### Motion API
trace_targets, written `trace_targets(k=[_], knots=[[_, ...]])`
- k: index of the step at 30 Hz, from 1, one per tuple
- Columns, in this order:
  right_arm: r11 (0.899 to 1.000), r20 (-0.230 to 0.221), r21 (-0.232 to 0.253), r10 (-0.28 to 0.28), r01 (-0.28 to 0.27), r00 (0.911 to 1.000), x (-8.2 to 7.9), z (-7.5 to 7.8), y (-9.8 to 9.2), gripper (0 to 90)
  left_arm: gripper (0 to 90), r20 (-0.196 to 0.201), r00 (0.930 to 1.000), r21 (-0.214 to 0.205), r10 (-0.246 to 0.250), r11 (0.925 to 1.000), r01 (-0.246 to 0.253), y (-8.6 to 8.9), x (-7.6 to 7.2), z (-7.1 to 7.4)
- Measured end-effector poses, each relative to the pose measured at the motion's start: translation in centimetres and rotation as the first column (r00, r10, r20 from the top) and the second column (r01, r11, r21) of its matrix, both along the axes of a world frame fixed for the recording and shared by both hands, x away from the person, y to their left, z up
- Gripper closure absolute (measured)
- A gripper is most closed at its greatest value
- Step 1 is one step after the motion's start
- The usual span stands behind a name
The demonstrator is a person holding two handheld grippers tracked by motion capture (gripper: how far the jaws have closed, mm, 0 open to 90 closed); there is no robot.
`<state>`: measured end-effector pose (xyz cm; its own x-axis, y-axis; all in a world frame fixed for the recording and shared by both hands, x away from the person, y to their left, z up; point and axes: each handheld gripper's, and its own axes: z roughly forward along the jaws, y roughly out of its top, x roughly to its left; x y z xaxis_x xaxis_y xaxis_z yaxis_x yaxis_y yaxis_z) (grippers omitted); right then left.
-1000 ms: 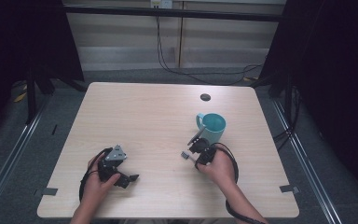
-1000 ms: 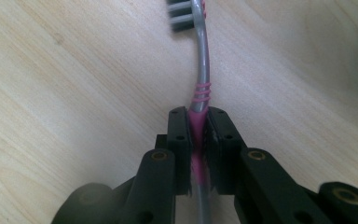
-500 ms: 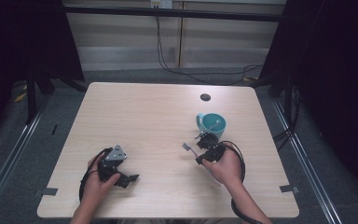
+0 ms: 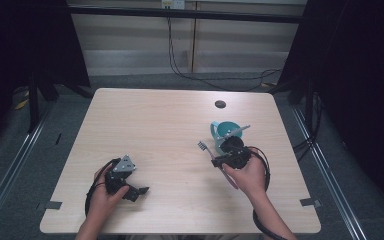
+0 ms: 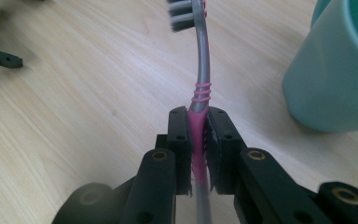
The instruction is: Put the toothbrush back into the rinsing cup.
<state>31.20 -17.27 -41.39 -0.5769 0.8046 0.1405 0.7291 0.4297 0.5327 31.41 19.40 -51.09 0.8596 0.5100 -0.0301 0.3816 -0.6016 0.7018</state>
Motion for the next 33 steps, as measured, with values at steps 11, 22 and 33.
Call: trace_targets(k=[11,22,33], knots=[[0.993,0.117,0.113,-0.035,0.022,0.9925,-0.3,1.7,-1.4,81.5,0.0,0.000,1.0000,0.000,0.000,1.0000,0.000,0.0,0.0,0.0],[0.981,0.162,0.192,-0.068,0.036,0.9845,-0.4,3.2,-2.5,81.5,0.0,0.000,1.0000,0.000,0.000,1.0000,0.000,0.0,0.0,0.0],[0.973,0.235,0.223,-0.112,0.059,0.9656,-0.1,4.7,-3.4,81.5,0.0,0.000,1.0000,0.000,0.000,1.0000,0.000,0.0,0.0,0.0]])
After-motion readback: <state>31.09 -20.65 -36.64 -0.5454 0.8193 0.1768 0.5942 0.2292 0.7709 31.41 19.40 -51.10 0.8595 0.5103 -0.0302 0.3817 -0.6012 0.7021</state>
